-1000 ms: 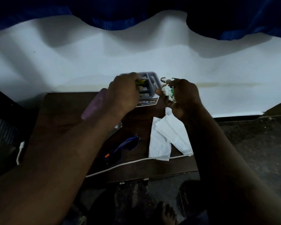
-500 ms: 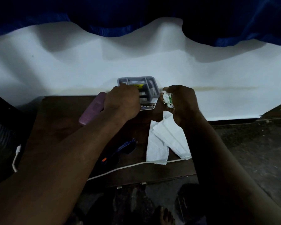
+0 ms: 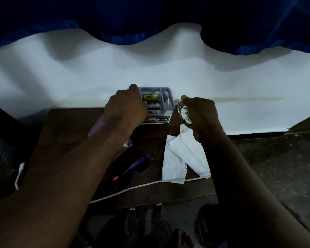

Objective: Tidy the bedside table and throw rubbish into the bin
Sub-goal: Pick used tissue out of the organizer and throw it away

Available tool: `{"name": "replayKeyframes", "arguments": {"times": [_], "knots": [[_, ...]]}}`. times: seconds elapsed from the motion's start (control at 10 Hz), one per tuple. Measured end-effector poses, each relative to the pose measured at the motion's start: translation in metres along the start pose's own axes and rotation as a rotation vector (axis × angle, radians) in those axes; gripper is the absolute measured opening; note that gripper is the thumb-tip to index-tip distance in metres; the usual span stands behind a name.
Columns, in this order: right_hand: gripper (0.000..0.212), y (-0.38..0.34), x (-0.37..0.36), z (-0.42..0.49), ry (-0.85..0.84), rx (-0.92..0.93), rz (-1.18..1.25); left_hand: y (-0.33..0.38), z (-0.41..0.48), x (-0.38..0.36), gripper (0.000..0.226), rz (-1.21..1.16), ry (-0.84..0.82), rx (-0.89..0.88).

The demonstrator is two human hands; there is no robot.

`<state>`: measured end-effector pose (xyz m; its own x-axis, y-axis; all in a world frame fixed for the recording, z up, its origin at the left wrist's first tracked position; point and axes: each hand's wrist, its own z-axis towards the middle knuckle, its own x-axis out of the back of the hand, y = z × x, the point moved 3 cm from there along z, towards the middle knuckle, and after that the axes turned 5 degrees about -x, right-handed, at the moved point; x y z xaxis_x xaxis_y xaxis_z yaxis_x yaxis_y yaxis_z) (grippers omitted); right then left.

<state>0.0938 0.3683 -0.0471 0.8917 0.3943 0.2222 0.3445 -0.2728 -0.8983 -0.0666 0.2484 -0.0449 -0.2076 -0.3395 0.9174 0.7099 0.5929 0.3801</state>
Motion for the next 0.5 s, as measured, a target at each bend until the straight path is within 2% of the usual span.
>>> {"name": "replayKeyframes", "arguments": {"times": [0.2,0.3,0.5], "knots": [[0.031,0.002,-0.005,0.0,-0.044,0.201,-0.166,-0.001,0.005,-0.003,0.038,-0.061,-0.07,0.073],[0.033,0.001,-0.007,-0.006,-0.013,0.269,-0.295,-0.001,0.006,0.001,0.042,-0.122,-0.103,0.114],[0.045,-0.004,-0.015,-0.014,-0.035,0.389,-0.621,0.0,0.0,0.004,0.023,-0.102,-0.209,0.079]]}}
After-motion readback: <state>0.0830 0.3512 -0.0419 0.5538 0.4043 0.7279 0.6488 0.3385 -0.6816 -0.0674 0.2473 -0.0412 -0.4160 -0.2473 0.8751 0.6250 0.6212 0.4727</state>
